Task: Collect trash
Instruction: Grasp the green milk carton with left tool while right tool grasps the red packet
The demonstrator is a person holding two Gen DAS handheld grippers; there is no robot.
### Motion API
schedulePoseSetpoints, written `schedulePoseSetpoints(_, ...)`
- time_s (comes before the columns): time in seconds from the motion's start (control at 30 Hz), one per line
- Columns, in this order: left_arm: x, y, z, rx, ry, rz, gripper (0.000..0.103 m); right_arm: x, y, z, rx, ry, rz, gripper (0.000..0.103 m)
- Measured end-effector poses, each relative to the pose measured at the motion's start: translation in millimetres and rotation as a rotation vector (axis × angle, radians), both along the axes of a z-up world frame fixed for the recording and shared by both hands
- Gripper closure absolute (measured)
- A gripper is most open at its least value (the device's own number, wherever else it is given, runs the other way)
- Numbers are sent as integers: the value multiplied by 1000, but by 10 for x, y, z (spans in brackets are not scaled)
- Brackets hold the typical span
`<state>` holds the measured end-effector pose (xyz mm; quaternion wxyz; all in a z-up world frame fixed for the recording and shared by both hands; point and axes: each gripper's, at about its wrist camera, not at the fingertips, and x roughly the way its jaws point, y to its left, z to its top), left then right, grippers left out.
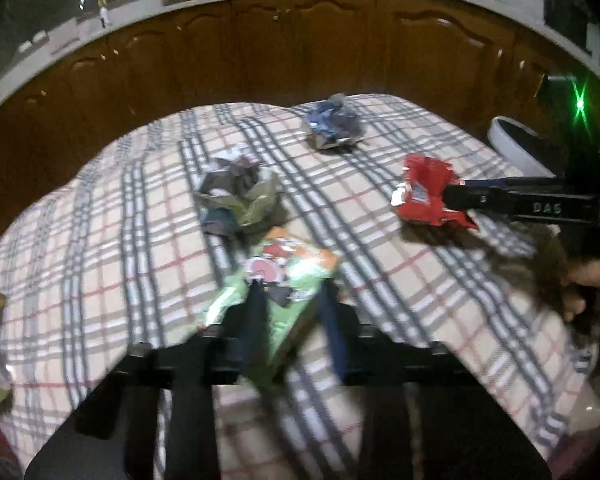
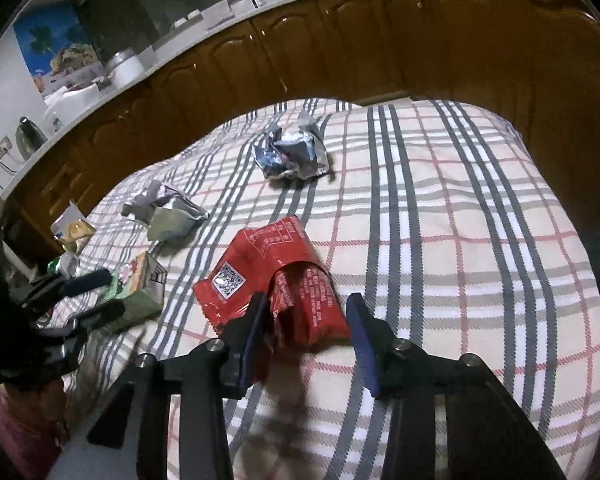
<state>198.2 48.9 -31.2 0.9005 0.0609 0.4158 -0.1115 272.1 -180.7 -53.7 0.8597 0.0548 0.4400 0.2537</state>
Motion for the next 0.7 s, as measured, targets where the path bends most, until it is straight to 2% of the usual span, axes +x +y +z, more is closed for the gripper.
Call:
schedulePoseSetpoints(0.07, -20, -54, 16, 12, -9, -6, 98, -51, -41, 52, 14, -22, -6, 67)
schedulePoseSetpoints(0.1, -32, -87, 21, 22, -14, -12, 100, -82, -65, 84, 24, -31, -8, 72)
schedulePoseSetpoints(0.13, -39, -112, 25, 23, -13, -19, 101, -105, -90, 114, 31, -38, -11, 85)
schedulePoseSetpoints(0.3, -45, -104, 81, 29, -16, -10, 100, -213, -218, 233, 49, -67, -29, 85)
schedulePoseSetpoints(0.33, -44, -60, 123, 19, -18, -11, 95, -230, -241, 246, 55, -69, -31, 85)
schedulePoseSetpoints(0.4, -41, -11, 175, 35, -29, -17, 63, -264, -269, 269, 59, -74, -31, 85)
schedulePoseSetpoints(0.43, -44, 5, 196, 62, -45, -17, 34, -276, -276, 277, 63, -74, -30, 85)
schedulePoseSetpoints(0.47, -43, 13, 209, 93, -61, -25, 22, -286, -281, 283, 68, -72, -27, 85)
schedulePoseSetpoints(0.53, -28, 16, 181, 144, -64, -76, 21, -306, -285, 290, 80, -69, -21, 85)
schedulePoseSetpoints(0.63, 76, 16, 24, 208, -10, -136, 18, -332, -272, 302, 90, -68, -18, 85)
schedulePoseSetpoints(0.7, 170, 15, -90, 237, 24, -142, 18, -349, -263, 318, 94, -71, -17, 85)
